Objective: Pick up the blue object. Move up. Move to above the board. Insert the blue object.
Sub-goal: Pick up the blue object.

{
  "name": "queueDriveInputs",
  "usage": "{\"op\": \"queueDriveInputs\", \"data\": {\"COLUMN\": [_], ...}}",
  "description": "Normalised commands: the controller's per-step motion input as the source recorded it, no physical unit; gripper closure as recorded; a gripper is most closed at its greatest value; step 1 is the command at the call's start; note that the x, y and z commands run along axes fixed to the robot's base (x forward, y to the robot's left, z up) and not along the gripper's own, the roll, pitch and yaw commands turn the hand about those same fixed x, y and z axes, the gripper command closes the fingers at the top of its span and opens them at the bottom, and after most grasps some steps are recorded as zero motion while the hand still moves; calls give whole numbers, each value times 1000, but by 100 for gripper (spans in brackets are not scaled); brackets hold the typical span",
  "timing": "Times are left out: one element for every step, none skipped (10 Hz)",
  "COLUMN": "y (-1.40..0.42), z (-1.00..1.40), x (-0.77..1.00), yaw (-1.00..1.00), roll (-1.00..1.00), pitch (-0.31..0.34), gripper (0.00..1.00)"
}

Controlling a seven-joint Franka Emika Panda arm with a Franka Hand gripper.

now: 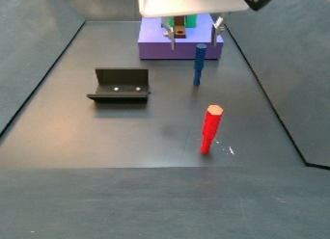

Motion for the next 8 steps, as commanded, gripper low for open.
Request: {"op": "queueDriveInputs", "data": {"y": [0, 0, 0, 0, 0, 0, 0, 0], "z": [-243, -217, -223, -220, -234, -231, -231, -171], "x": [-109, -34, 0, 0, 0, 0, -11, -9], "yaw": [0, 0, 0, 0, 0, 0, 0, 0], "roll": [1, 0, 0, 0, 0, 0, 0, 0], "pitch": [0, 0, 0, 0, 0, 0, 0, 0], "gripper": [0, 0, 0, 0, 0, 0, 0, 0]}}
